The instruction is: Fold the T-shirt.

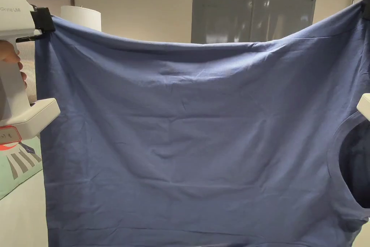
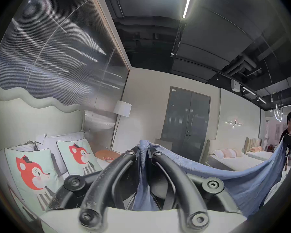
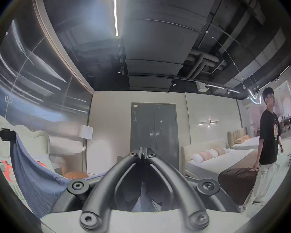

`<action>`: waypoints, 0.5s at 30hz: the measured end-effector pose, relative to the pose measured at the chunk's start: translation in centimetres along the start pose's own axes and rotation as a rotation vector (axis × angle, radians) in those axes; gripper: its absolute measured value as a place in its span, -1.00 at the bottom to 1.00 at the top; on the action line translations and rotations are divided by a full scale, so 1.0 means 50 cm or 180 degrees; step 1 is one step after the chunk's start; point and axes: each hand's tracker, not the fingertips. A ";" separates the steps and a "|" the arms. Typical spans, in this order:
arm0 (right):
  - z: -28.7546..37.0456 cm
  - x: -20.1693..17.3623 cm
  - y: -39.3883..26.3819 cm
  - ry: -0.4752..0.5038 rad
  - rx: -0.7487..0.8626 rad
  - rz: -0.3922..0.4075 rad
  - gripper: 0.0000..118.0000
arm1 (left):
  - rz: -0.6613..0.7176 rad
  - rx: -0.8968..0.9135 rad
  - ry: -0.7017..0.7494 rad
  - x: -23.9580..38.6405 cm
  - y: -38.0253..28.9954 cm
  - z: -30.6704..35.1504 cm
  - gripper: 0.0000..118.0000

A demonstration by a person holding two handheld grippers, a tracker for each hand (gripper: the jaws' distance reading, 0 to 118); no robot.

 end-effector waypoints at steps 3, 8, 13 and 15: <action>-0.034 -0.003 -0.015 -0.0027 0.0012 0.0075 -0.98 | 0.0017 0.0038 -0.0007 -0.003 -0.019 -0.049 -0.94; -0.072 -0.006 -0.039 -0.0028 -0.0004 0.0199 -0.98 | 0.0033 0.0089 0.0018 -0.017 -0.048 -0.087 -0.94; -0.061 -0.016 -0.085 -0.0009 -0.0123 0.0253 -0.98 | 0.0093 -0.0008 0.0036 -0.038 -0.088 -0.094 -0.94; -0.057 -0.014 -0.109 0.0015 -0.0189 0.0241 -0.98 | 0.0092 -0.0090 0.0060 -0.047 -0.108 -0.094 -0.94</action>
